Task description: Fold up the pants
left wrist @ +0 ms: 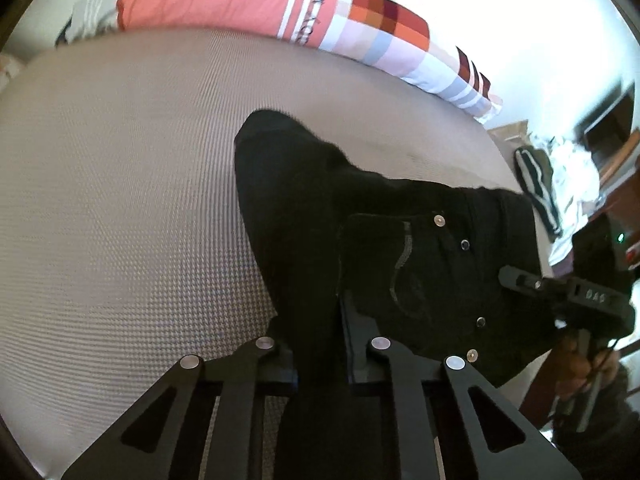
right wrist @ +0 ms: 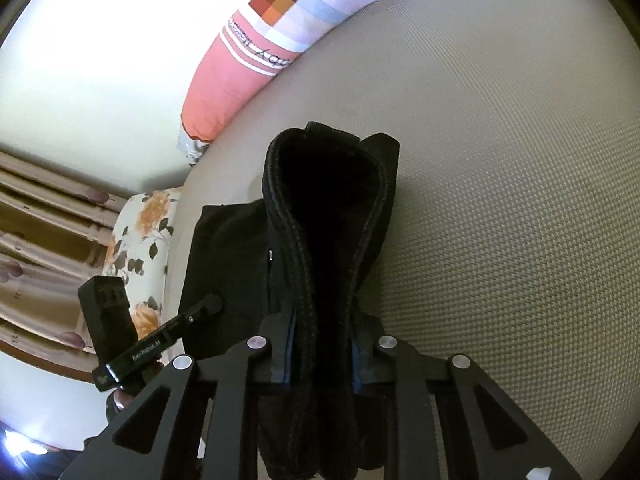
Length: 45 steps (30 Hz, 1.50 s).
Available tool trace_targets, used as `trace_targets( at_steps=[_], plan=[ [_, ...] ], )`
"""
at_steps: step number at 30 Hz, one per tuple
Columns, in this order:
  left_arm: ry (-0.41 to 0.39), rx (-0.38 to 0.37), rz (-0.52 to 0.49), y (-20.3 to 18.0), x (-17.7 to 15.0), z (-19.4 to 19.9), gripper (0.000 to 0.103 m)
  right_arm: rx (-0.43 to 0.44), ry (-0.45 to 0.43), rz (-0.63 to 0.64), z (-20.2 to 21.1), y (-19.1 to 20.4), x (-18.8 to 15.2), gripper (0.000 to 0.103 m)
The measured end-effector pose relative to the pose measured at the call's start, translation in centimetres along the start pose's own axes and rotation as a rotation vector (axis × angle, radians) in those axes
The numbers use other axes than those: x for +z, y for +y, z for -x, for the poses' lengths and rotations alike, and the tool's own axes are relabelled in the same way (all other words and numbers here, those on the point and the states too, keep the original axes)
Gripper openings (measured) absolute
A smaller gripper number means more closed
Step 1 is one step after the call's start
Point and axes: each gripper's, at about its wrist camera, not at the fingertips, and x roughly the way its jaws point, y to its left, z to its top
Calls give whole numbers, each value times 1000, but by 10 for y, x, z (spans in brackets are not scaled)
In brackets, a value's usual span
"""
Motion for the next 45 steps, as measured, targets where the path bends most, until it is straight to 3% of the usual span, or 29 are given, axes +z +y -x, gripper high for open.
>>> trace_targets(
  at_steps=[10, 25, 33, 37, 41, 45],
  plan=[
    [-50, 58, -16, 6, 19, 13, 14, 23, 7, 28, -21, 25, 22, 19],
    [-120, 123, 29, 57, 99, 8, 14, 50, 21, 69, -93, 61, 105, 19],
    [-139, 144, 31, 70, 127, -6, 14, 25, 9, 90, -108, 65, 130, 19],
    [-124, 192, 29, 79, 124, -21, 15, -48, -2, 75, -115, 53, 127, 20],
    [-117, 209, 57, 89, 115, -33, 30, -148, 3, 50, -122, 38, 121, 40],
    [-121, 248, 52, 91, 111, -39, 42, -189, -19, 79, -122, 41, 117, 43]
  ],
)
